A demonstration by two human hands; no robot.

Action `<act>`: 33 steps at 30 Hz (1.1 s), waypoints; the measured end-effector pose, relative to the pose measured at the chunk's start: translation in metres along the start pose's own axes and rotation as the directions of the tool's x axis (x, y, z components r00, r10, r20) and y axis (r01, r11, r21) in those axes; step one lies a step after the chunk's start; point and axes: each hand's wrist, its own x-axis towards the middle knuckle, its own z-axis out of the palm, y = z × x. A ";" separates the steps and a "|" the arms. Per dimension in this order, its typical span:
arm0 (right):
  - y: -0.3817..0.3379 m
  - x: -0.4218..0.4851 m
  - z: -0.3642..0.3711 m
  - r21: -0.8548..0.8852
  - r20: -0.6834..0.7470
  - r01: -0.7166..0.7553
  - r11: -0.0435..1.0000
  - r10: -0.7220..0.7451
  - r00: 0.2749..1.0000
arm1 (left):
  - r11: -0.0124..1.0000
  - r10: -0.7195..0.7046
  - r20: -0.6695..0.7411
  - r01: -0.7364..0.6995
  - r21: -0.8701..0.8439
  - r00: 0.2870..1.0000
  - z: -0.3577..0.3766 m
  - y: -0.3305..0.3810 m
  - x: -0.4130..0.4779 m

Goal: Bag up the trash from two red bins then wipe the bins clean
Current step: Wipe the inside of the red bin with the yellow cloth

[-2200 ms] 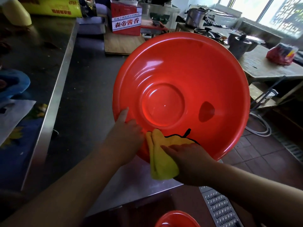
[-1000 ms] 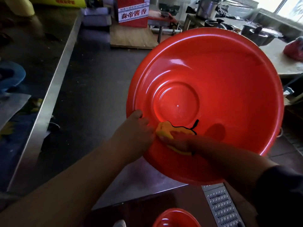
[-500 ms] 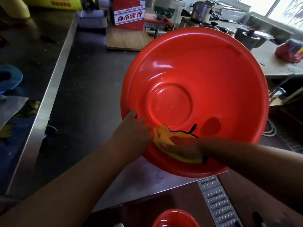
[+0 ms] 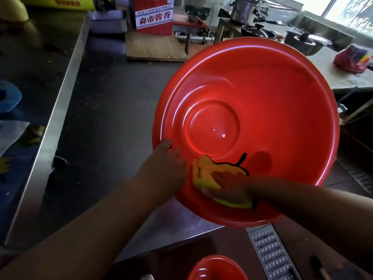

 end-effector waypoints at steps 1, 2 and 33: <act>0.003 0.017 0.000 0.021 -0.065 -0.016 1.000 0.018 0.998 | 1.000 -0.005 -0.001 0.005 -0.001 1.000 -0.001 0.001 0.001; 0.005 0.030 -0.001 0.032 -0.121 -0.012 0.999 0.015 0.992 | 1.000 -0.007 -0.002 0.007 -0.001 1.000 -0.002 0.002 0.003; -0.027 -0.050 0.011 -0.243 -0.492 0.196 0.950 -0.295 0.819 | 0.938 -0.246 0.390 0.116 0.326 0.887 -0.043 -0.041 0.003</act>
